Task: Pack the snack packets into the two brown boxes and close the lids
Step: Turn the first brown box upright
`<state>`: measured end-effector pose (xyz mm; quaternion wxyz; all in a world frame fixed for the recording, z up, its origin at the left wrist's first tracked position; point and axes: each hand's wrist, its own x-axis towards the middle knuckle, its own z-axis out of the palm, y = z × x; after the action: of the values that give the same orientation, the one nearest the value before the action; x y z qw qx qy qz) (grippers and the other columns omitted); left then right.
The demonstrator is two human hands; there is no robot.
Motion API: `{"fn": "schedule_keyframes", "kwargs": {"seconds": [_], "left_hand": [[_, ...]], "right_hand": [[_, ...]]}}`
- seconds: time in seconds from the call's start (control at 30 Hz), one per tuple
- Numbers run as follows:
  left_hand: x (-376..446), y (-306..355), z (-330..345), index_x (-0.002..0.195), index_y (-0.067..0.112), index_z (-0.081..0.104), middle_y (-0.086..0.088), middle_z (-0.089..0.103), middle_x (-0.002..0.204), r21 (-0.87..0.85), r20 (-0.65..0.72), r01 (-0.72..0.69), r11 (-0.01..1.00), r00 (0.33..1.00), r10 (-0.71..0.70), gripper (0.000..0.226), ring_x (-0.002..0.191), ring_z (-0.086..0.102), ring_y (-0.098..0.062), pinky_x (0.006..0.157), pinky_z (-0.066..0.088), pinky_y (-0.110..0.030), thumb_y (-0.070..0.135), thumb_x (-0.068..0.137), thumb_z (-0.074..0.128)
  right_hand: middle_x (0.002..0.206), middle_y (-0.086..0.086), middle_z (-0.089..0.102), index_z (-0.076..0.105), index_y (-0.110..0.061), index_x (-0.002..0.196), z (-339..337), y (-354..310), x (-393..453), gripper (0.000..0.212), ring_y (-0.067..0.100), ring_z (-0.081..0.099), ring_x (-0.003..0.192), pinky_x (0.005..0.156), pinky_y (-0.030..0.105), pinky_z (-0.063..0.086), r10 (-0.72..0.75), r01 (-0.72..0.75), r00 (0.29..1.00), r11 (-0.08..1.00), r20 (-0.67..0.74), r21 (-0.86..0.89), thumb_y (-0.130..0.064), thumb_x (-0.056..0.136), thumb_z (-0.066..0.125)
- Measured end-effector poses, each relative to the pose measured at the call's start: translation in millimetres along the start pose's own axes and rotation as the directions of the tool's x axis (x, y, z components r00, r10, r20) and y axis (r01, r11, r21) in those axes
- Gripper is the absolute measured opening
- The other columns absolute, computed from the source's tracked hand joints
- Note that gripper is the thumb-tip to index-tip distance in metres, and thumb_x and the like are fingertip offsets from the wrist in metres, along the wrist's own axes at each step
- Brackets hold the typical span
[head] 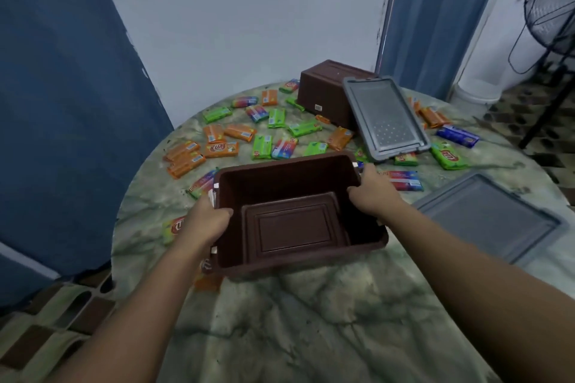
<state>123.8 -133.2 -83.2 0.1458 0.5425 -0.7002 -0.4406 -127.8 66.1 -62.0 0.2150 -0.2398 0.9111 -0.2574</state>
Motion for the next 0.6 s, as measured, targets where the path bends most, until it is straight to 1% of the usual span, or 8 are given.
{"fn": "schedule_keyframes", "kwargs": {"seconds": [0.03, 0.1, 0.17, 0.23, 0.3, 0.37, 0.47, 0.6], "left_hand": [[-4, -2, 3, 0.095, 0.018, 0.06, -0.008, 0.07, 0.093, 0.008, -0.008, 0.002, 1.0, 1.0, -0.002, 0.022, 0.087, 0.068, -0.029, 0.087, 0.057, -0.045, 0.03, 0.079, 0.069], [-13, -5, 7, 0.102, 0.019, 0.061, -0.007, 0.07, 0.098, 0.04, -0.034, -0.011, 0.999, 0.999, 0.013, 0.027, 0.091, 0.067, -0.029, 0.089, 0.056, -0.045, 0.04, 0.085, 0.067], [-20, -8, 12, 0.112, 0.019, 0.063, -0.007, 0.07, 0.107, 0.179, -0.056, -0.052, 0.982, 0.996, 0.063, 0.043, 0.1, 0.065, -0.03, 0.087, 0.052, -0.04, 0.057, 0.094, 0.056], [-29, -11, 14, 0.117, 0.012, 0.066, -0.012, 0.069, 0.112, 0.233, -0.056, -0.08, 0.969, 0.994, 0.096, 0.062, 0.109, 0.063, -0.034, 0.083, 0.045, -0.037, 0.066, 0.098, 0.042], [-34, -18, 16, 0.113, 0.012, 0.07, -0.012, 0.072, 0.109, 0.131, -0.007, -0.076, 0.988, 0.997, 0.078, 0.082, 0.108, 0.066, -0.032, 0.09, 0.049, -0.041, 0.08, 0.092, 0.029], [-36, -34, 18, 0.108, 0.019, 0.075, -0.007, 0.075, 0.105, 0.021, -0.001, -0.042, 0.999, 0.999, 0.042, 0.096, 0.104, 0.069, -0.026, 0.098, 0.051, -0.048, 0.094, 0.079, 0.021], [-43, -57, 24, 0.097, 0.023, 0.077, -0.003, 0.077, 0.094, -0.043, -0.012, -0.014, 0.999, 1.0, 0.013, 0.076, 0.095, 0.071, -0.019, 0.094, 0.054, -0.045, 0.08, 0.09, 0.027], [-54, -71, 30, 0.1, 0.028, 0.077, 0.002, 0.076, 0.098, -0.054, -0.066, -0.049, 0.997, 0.997, 0.046, 0.055, 0.1, 0.069, -0.018, 0.096, 0.052, -0.044, 0.06, 0.101, 0.032]], "right_hand": [[0.124, 0.02, 0.059, 0.041, -0.01, 0.124, 3, 6, 1, 0.037, 0.039, 0.058, 0.108, 0.081, 0.04, 0.045, 0.004, -0.004, 1.0, 1.0, -0.001, 0.011, -0.027, 0.097, 0.06], [0.121, 0.015, 0.061, 0.045, -0.012, 0.12, 8, 17, 1, 0.038, 0.036, 0.059, 0.11, 0.083, 0.04, 0.046, 0.012, -0.011, 1.0, 0.998, -0.011, 0.068, -0.038, 0.098, 0.061], [0.125, 0.014, 0.063, 0.05, -0.014, 0.123, 11, 26, 0, 0.049, 0.035, 0.059, 0.114, 0.088, 0.041, 0.046, 0.023, -0.022, 1.0, 0.993, -0.008, 0.117, -0.055, 0.098, 0.056], [0.136, 0.015, 0.06, 0.053, -0.016, 0.134, 12, 32, -4, 0.061, 0.035, 0.055, 0.124, 0.098, 0.043, 0.043, 0.024, -0.026, 1.0, 0.987, 0.019, 0.161, -0.065, 0.098, 0.046], [0.148, 0.015, 0.053, 0.051, -0.019, 0.146, 11, 36, -8, 0.069, 0.036, 0.048, 0.135, 0.106, 0.045, 0.038, 0.024, -0.032, 0.999, 0.977, 0.043, 0.213, -0.068, 0.1, 0.038], [0.152, 0.016, 0.048, 0.05, -0.018, 0.149, 10, 41, -13, 0.074, 0.036, 0.043, 0.14, 0.11, 0.045, 0.034, 0.032, -0.043, 0.998, 0.975, 0.055, 0.216, -0.07, 0.101, 0.029], [0.148, 0.017, 0.052, 0.056, -0.016, 0.143, 17, 49, -18, 0.08, 0.036, 0.046, 0.138, 0.111, 0.046, 0.035, 0.056, -0.065, 0.997, 0.98, 0.052, 0.186, -0.073, 0.099, 0.021], [0.141, 0.017, 0.058, 0.061, -0.016, 0.136, 24, 52, -20, 0.081, 0.037, 0.051, 0.132, 0.104, 0.045, 0.038, 0.048, -0.051, 0.999, 0.987, 0.025, 0.155, -0.075, 0.098, 0.02]]}}
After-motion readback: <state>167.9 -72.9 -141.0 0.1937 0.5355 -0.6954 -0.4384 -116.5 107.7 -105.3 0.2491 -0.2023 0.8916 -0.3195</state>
